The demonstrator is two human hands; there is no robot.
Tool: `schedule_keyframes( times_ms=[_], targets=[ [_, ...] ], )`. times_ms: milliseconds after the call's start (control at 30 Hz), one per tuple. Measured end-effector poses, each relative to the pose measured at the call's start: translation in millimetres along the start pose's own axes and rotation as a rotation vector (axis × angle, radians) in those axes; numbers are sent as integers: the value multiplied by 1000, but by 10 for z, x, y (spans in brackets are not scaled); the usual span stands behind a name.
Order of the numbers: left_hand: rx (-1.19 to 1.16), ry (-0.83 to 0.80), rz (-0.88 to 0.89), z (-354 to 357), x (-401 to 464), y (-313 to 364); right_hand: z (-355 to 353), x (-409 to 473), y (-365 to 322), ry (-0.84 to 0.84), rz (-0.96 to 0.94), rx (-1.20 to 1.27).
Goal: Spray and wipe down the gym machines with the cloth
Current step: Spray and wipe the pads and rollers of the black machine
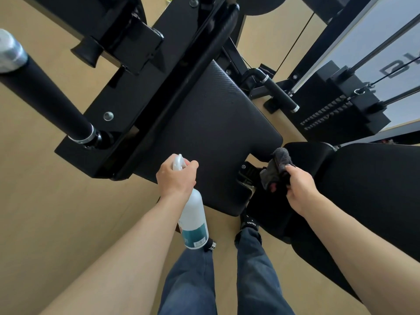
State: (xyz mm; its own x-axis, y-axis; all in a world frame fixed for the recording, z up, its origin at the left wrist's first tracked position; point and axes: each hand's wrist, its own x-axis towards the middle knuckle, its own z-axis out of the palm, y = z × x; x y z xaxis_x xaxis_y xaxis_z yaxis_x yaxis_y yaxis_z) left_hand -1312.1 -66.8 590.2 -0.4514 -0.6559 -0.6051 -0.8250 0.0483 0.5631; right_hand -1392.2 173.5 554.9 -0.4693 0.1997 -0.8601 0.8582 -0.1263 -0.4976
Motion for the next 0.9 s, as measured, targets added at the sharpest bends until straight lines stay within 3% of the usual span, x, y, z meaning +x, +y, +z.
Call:
schedule_keyframes(
  times_ms=[133,633,900],
  targets=[
    [-11,58,38,57,57,65,-13,-19,14,10,-5,-23],
    [9,21,255,303,94,335,-108,-38,39,22,-1,4],
    [44,65,150,260,151,462,-158,-42,33,29,4,26]
  ],
)
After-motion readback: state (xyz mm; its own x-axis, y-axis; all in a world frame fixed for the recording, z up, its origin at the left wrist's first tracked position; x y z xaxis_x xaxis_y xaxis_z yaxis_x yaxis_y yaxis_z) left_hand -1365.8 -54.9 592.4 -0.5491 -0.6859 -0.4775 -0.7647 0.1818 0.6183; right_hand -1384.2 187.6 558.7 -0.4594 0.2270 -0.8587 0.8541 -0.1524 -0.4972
